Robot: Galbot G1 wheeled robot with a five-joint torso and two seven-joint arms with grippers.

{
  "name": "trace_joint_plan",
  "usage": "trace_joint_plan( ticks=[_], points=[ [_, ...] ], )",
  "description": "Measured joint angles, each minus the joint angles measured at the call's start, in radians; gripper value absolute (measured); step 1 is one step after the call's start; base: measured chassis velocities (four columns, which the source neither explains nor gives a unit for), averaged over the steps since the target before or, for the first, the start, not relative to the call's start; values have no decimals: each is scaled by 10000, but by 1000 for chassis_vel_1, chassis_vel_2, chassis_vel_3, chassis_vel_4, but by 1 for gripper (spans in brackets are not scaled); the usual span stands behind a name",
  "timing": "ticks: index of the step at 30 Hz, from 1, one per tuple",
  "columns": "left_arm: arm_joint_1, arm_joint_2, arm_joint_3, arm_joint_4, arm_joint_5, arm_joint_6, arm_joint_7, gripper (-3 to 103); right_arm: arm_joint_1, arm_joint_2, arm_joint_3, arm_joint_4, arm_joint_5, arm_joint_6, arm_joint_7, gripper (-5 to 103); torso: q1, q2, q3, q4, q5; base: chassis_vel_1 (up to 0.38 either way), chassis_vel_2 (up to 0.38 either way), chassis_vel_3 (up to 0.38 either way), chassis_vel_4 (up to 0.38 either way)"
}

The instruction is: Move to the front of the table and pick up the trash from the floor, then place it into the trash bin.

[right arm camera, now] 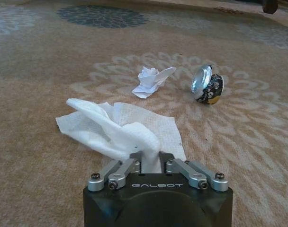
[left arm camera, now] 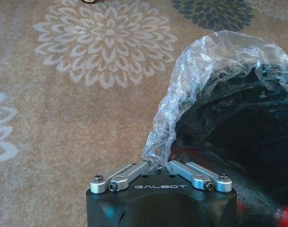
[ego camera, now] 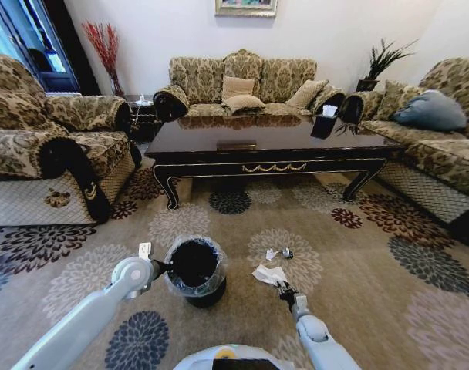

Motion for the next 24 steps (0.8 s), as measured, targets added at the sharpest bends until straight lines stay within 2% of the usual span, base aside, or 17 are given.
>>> trace_joint_plan(
  ticks=[1, 2, 3, 5, 15, 23, 24],
  points=[
    [-1, -8, 0, 0, 4, -2, 2, 0, 0, 5, -11, 6, 3, -1, -2, 12, 0, 0, 0, -1, 1, 0, 0, 0, 0],
    [8, -7, -3, 0, 9, -2, 6, 0, 0, 5, -13, 17, 4, 0, -2, 12, 0, 0, 0, -1, 1, 0, 0, 0, 0],
    [16, -5, -6, 0, 9, -2, 9, 0, 0, 6, -14, 26, 6, 0, -2, 6, 0, 0, 0, -1, 1, 0, 0, 0, 0],
    [31, 0, -16, 0, 9, -1, 16, 0, 0, 5, -15, 42, 14, -1, -2, 2, 0, 0, 0, 1, 0, 0, 0, 0, 0],
    [8, -95, -2, 26, 43, -1, 36, 0, -251, -120, 47, 644, 87, -7, 21, 0, 0, 0, -1, 1, 1, 0, 0, 0, 0],
    [9, -222, 145, -4, 173, -2, 37, 0, -984, -519, 349, 2362, 145, -38, 187, 0, 0, 0, 0, 1, 1, 0, 0, 0, 0],
    [12, -263, 207, -31, 236, -1, 33, 0, -1225, -639, 495, 3050, 209, -52, 214, 0, 0, 0, 0, 0, 2, 0, 0, 0, 0]
  ],
)
